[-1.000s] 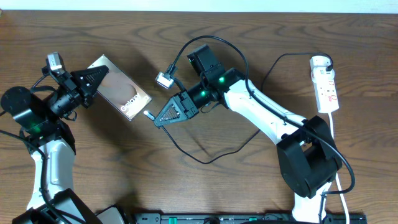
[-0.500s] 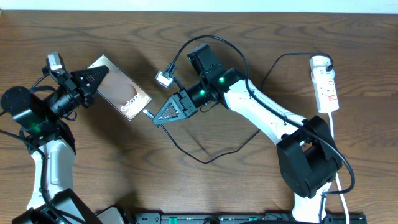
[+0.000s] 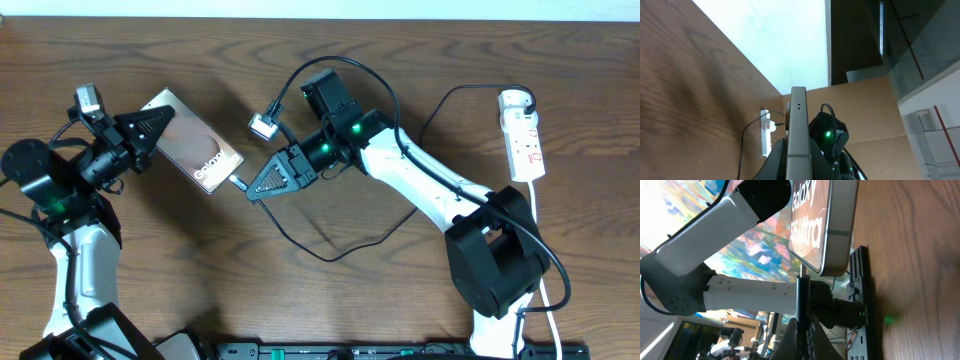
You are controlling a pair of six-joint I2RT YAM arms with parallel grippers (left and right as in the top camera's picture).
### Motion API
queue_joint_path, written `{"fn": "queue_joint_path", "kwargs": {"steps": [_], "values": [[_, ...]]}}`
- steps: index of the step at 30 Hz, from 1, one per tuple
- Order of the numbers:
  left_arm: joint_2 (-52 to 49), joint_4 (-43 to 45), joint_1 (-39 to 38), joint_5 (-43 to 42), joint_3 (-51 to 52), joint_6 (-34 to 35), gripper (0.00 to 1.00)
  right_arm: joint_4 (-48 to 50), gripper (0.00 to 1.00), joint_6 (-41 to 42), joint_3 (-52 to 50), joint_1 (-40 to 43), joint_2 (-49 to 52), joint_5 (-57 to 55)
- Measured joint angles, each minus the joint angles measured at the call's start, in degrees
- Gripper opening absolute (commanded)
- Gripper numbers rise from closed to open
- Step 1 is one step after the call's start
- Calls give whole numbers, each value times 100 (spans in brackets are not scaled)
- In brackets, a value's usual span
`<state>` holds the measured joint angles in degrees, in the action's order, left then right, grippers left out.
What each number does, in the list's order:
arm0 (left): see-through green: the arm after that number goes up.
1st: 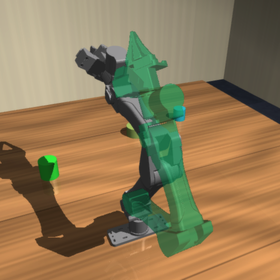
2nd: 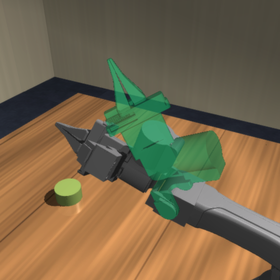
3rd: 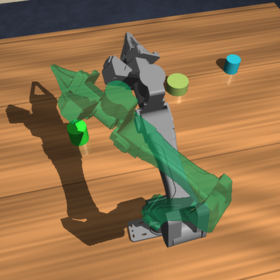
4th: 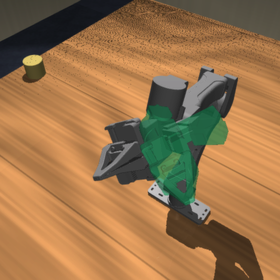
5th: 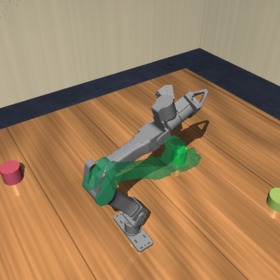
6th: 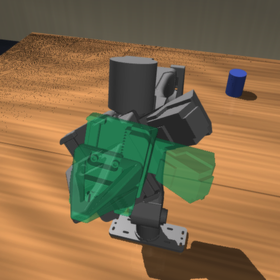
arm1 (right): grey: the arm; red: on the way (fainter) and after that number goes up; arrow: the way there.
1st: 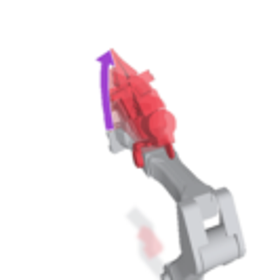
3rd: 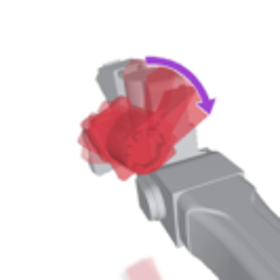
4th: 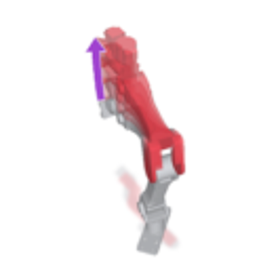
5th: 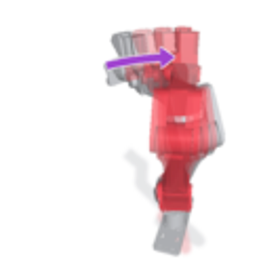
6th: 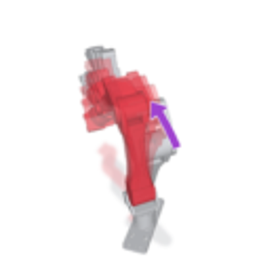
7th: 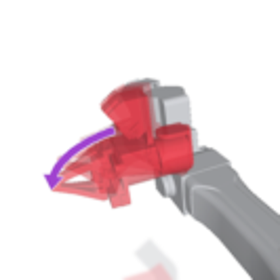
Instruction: Plug charger to phone and switch on socket
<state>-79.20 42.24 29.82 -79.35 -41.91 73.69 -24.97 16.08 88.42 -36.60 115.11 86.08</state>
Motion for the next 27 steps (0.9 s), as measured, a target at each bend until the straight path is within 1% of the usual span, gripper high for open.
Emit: {"fn": "queue_joint_path", "kwargs": {"steps": [27], "values": [[0, 2, -140, 129, 0, -20, 7, 0, 1, 9, -2, -63, 0, -83]]}}
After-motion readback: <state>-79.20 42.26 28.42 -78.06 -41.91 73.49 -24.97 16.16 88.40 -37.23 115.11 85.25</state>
